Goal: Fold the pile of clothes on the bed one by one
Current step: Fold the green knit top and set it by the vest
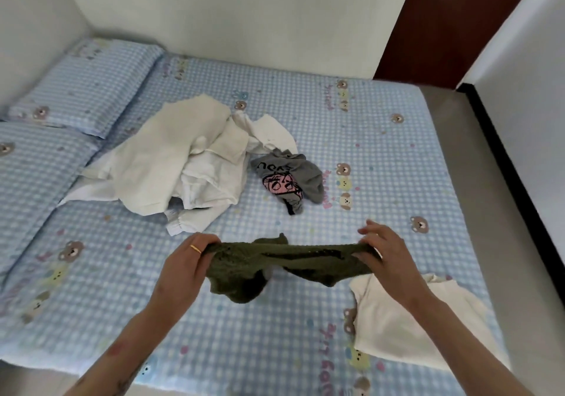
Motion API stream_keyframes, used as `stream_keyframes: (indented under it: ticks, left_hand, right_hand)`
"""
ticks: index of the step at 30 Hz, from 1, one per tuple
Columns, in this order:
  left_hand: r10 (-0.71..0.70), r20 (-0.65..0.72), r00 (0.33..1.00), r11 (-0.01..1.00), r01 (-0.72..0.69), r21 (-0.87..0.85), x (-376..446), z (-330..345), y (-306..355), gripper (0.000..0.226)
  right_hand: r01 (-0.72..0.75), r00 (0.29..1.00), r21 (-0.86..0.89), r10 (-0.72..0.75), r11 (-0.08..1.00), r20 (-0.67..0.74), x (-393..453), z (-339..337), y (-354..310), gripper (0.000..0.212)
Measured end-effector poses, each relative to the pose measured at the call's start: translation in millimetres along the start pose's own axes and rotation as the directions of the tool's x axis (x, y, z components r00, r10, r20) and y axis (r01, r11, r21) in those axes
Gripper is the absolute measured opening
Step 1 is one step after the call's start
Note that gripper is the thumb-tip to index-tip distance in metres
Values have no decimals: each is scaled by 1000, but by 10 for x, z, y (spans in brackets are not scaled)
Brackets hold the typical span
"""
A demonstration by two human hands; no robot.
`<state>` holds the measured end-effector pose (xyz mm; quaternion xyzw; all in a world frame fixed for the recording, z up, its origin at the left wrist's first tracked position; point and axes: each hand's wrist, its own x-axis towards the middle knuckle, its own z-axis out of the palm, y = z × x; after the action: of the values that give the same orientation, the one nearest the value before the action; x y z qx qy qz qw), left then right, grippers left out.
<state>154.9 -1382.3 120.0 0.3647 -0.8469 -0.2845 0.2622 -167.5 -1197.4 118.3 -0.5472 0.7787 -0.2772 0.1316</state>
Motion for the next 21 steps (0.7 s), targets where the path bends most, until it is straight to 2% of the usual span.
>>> stream_keyframes:
  ticks: [3, 6, 9, 13, 17, 21]
  left_hand:
    - [-27, 36, 999, 1000, 27, -12, -297, -148, 93, 18]
    - [-65, 116, 991, 998, 66, -7, -623, -292, 164, 29]
    - [-109, 161, 981, 994, 108, 15, -855, -426, 242, 34]
    - [-182, 181, 966, 981, 191, -33, -973, -617, 367, 23]
    - [-202, 250, 947, 974, 221, -52, -770, -621, 363, 12]
    - [-256, 367, 895, 965, 262, 34, -329, -241, -58, 11]
  right_hand:
    - [-27, 990, 53, 20, 998, 143, -292, -149, -151, 10]
    - [-31, 978, 106, 8, 994, 206, -580, -243, -281, 19]
    - [-30, 955, 133, -11, 991, 295, -773, -325, -388, 18]
    - [-28, 913, 186, -51, 982, 406, -863, -428, -478, 16]
    - [-82, 904, 249, -33, 965, 427, -702, -389, -448, 12]
    - [-169, 903, 218, 63, 961, 424, -382, -75, -252, 15]
